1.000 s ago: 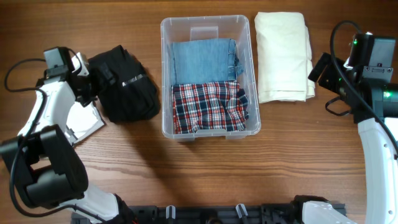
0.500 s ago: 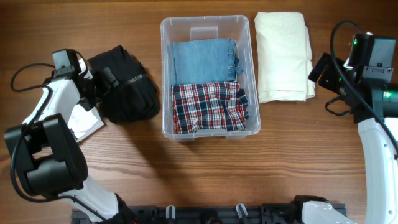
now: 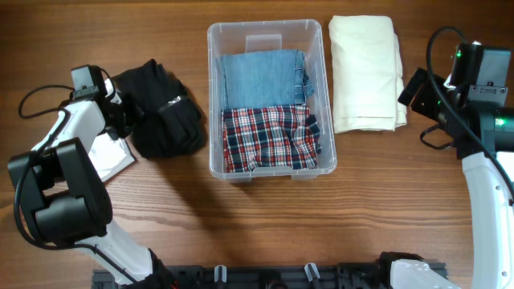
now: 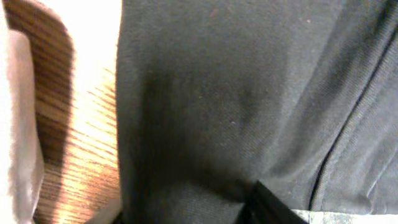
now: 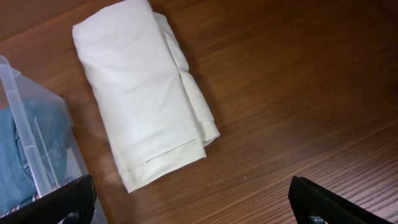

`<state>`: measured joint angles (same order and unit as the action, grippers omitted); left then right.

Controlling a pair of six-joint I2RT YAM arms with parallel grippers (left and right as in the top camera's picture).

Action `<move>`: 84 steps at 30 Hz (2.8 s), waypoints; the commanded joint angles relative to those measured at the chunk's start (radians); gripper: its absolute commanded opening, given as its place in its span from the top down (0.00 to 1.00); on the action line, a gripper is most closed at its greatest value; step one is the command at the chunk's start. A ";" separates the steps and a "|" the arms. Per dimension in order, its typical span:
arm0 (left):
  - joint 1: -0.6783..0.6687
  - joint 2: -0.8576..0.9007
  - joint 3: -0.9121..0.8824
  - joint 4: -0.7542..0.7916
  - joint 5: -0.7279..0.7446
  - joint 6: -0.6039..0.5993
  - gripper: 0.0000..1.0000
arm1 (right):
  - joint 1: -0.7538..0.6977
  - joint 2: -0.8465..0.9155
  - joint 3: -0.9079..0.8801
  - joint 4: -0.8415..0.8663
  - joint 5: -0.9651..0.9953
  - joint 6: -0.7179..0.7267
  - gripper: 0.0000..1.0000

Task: Pack container
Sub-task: 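Lift the black garment with the left gripper and carry it into the bin, then release the black garment on top and move the left gripper to the white package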

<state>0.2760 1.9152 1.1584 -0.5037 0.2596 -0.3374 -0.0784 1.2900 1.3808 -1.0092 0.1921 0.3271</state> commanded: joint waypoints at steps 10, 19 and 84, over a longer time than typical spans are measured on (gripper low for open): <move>-0.005 -0.120 0.024 -0.005 0.021 0.003 0.96 | -0.002 -0.004 0.006 0.002 0.010 -0.013 0.00; -0.012 -0.378 0.082 0.000 0.078 -0.047 0.96 | -0.002 -0.004 0.006 0.003 0.010 -0.012 0.00; -0.657 -0.180 0.283 0.013 -0.237 -0.189 0.23 | -0.002 -0.004 0.006 0.002 0.010 -0.012 0.00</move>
<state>-0.3843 1.8263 1.4094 -0.4931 0.0818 -0.5655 -0.0784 1.2900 1.3808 -1.0088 0.1921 0.3275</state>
